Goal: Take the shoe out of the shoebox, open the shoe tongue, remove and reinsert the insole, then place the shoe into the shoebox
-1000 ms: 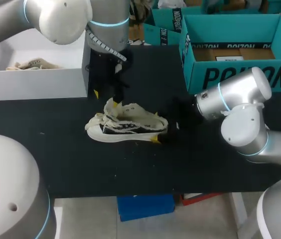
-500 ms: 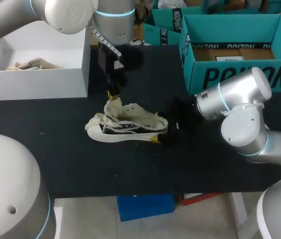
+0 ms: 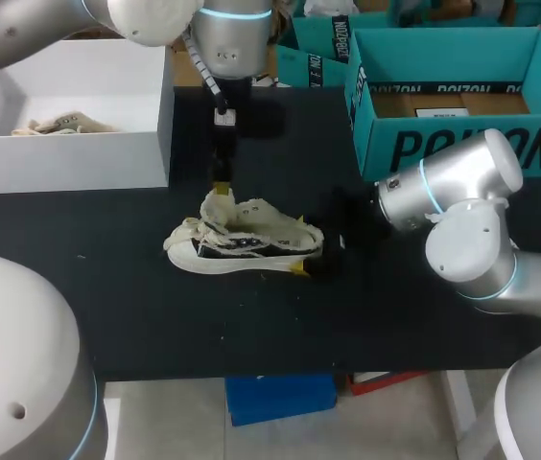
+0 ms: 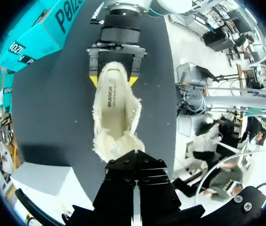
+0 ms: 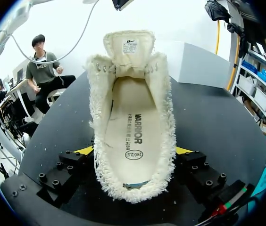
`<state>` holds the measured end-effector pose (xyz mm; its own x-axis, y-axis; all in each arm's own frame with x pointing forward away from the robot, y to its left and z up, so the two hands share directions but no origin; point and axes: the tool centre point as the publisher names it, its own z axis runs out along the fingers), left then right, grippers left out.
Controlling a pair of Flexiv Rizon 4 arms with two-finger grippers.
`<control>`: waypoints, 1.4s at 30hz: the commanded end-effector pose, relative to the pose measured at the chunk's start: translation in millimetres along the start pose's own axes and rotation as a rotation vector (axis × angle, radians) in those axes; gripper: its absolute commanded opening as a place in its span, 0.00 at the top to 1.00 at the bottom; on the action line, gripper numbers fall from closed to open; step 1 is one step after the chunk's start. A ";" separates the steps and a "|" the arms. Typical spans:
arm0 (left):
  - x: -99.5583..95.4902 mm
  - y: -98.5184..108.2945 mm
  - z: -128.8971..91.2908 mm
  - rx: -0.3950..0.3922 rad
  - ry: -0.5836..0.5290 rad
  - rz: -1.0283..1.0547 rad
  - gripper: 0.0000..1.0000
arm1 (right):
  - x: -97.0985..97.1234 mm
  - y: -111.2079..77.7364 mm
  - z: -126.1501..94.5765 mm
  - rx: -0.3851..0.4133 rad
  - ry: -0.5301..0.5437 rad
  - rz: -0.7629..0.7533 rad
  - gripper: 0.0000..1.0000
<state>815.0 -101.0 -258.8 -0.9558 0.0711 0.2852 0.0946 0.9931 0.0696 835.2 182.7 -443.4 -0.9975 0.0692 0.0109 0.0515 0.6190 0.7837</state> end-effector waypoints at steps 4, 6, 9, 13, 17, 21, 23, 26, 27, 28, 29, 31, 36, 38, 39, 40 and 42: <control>-6.5 -17.9 5.6 0.182 -0.027 0.150 1.00 | -0.1 -0.7 1.7 0.001 -0.002 0.001 1.00; -6.4 -20.4 6.7 0.211 -0.043 0.132 1.00 | -0.1 -0.7 1.7 0.001 -0.002 0.001 1.00; -6.2 -21.2 7.1 0.226 -0.041 0.102 1.00 | -0.1 -0.7 1.7 0.001 -0.002 0.001 1.00; -6.2 -21.2 7.1 0.226 -0.041 0.102 1.00 | -0.1 -0.7 1.7 0.001 -0.002 0.001 1.00; -6.2 -21.2 7.1 0.226 -0.041 0.102 1.00 | -0.1 -0.7 1.7 0.001 -0.002 0.001 1.00; -6.2 -21.2 7.1 0.226 -0.041 0.102 1.00 | -0.1 -0.7 1.7 0.001 -0.002 0.001 1.00; -7.6 -21.5 9.7 0.205 -0.043 0.087 1.00 | -0.1 -0.7 1.7 0.001 -0.002 0.001 1.00; -13.9 -24.0 17.5 0.201 -0.022 0.072 1.00 | -0.1 -0.7 1.7 0.001 -0.002 0.001 1.00; -14.9 -24.9 19.3 0.189 -0.033 0.061 1.00 | -0.1 -0.7 1.7 0.001 -0.002 0.001 1.00; -16.3 -25.7 21.6 0.189 -0.030 0.063 1.00 | -0.1 -0.7 1.7 0.001 -0.002 0.001 1.00; -17.8 -26.1 23.6 0.201 -0.015 0.061 1.00 | -0.1 -0.7 1.7 0.001 -0.002 0.001 1.00; -20.4 -26.9 27.1 0.201 -0.015 0.059 1.00 | -0.1 -0.7 1.7 0.001 -0.002 0.001 1.00; -24.6 -31.0 36.7 0.190 -0.004 0.060 1.00 | -0.1 -0.7 1.7 0.001 -0.002 0.001 1.00; -26.7 -32.1 41.2 0.197 0.008 0.071 1.00 | -0.1 -0.7 1.7 0.001 -0.002 0.001 1.00; -27.5 -32.7 43.4 0.198 0.011 0.073 1.00 | -0.1 -0.7 1.7 0.001 -0.002 0.001 1.00; -28.3 -33.5 45.6 0.195 0.015 0.077 1.00 | -0.1 -0.7 1.7 0.001 -0.002 0.001 1.00; -30.1 -35.1 50.6 0.192 0.020 0.079 1.00 | -0.1 -0.7 1.7 0.001 -0.002 0.001 1.00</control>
<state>822.3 -129.0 -308.9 -0.9451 0.1468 0.2920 0.1104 0.9844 -0.1373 835.2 182.7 -443.4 -0.9975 0.0692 0.0109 0.0515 0.6190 0.7837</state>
